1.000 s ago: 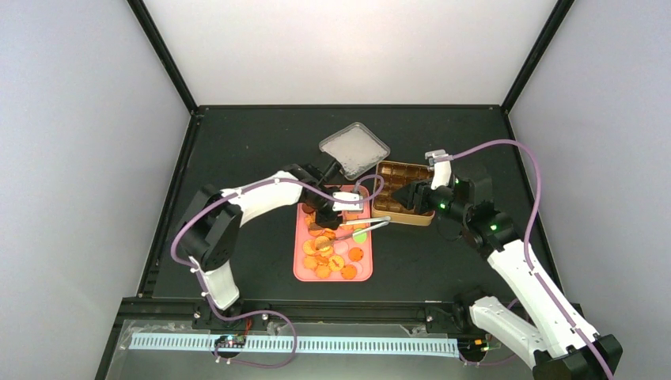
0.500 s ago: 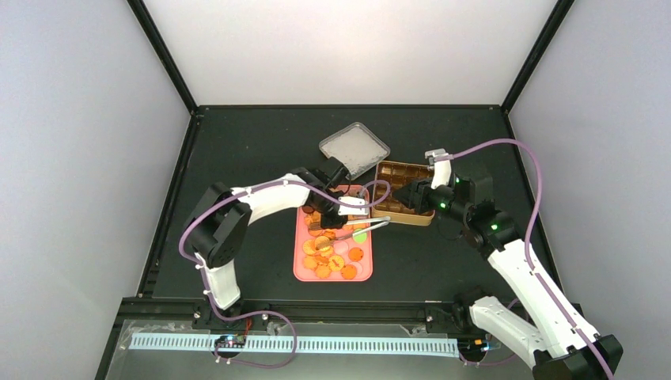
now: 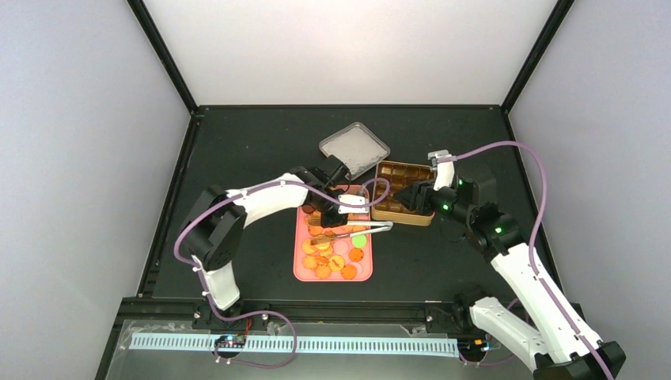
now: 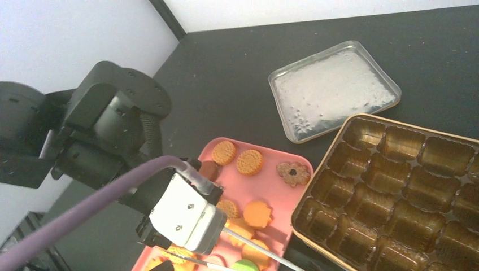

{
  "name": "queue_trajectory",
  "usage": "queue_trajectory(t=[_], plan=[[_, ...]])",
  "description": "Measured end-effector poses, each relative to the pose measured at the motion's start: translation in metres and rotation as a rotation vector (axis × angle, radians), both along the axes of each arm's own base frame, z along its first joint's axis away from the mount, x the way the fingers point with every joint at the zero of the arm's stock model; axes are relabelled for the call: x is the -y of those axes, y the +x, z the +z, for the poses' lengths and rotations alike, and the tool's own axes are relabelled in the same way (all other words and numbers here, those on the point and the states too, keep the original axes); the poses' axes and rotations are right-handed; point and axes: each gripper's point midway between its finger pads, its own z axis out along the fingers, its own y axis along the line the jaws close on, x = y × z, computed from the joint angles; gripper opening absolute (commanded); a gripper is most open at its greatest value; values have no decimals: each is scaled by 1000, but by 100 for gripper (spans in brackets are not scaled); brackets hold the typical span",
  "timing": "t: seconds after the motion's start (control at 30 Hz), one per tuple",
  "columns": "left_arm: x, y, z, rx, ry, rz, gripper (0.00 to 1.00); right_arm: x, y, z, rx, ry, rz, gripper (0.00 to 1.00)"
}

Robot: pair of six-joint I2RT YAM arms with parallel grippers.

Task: Pack the cookies
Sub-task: Pick up the clamp from the plate.

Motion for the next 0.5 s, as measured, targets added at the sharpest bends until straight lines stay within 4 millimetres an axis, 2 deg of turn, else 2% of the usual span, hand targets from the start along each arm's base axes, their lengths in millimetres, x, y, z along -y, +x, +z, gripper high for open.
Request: queue_trajectory(t=[0.17,0.33,0.5], plan=[[-1,-8,36,20,-64,-3,1,2,-3,9,20,15,-7,70],[-8,-15,69,-40,-150,15,1,0,-7,18,32,41,6,82],[-23,1,102,-168,-270,115,1,-9,-18,39,71,96,74,93]])
